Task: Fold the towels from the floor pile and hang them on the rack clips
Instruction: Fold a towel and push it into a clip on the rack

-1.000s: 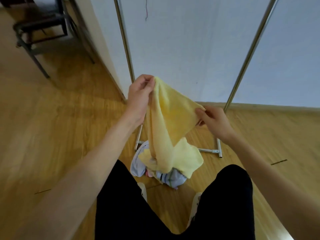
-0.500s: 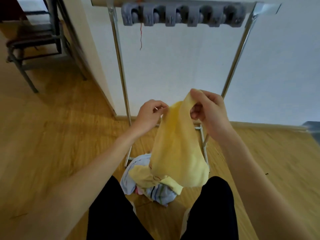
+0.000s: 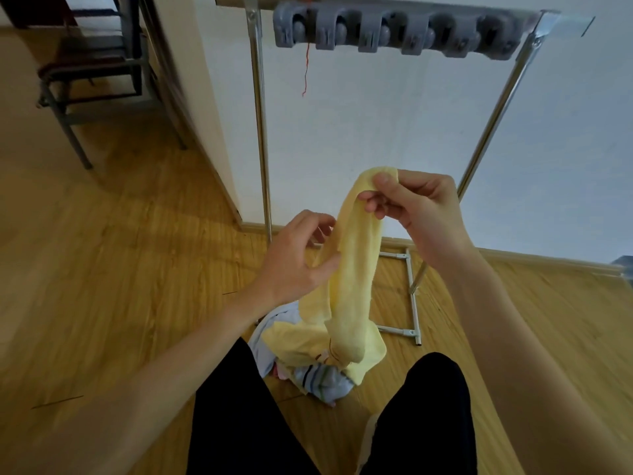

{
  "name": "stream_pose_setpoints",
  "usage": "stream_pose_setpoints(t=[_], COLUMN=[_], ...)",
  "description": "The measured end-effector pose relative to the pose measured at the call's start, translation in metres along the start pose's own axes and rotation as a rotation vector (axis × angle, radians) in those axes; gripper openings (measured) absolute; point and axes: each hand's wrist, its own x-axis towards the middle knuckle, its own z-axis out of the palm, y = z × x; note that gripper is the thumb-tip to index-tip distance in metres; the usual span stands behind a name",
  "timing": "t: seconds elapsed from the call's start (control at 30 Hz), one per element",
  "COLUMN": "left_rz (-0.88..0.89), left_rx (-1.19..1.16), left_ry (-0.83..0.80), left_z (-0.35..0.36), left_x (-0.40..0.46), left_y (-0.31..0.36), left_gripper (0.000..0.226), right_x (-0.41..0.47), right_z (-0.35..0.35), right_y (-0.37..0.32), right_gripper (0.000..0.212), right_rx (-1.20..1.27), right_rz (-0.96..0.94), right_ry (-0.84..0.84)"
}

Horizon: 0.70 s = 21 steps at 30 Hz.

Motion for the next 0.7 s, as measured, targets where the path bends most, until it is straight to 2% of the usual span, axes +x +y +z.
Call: stream_pose_setpoints(t=[0.1, 0.23, 0.43, 0.57, 0.7], left_rz=[-0.029, -0.008, -0.044, -0.195, -0.391], left_rx=[0.151, 0.175, 0.125, 0.016, -0.204], left_ry=[0.097, 0.158, 0.146, 0.184, 0.227], left_z=[0.004, 0.0, -0.008, -0.012, -0.017], left_x=[0.005, 0.01, 0.0, 0.004, 0.006], left_y=[-0.001, -0.006, -0.023, -0.02, -0.005], left_gripper=[0.045, 0.016, 0.014, 0.012, 0.016], right_x=[0.002, 0.004, -0.004, -0.017, -0.034], right_z=[0.007, 0.007, -0.01, -0.022, -0.03], right_y=[-0.005, -0.009, -0.002, 0.026, 0.058], right_gripper=[0.021, 0.019, 0.018, 0.019, 0.021], right_rx=[-0.002, 0.04, 0.136, 0.155, -0.069], right_rz=[-0.016, -0.033, 0.033, 0.162, 0.303], right_ry=[-0.009, 0.054, 0.203, 0.359, 0.483])
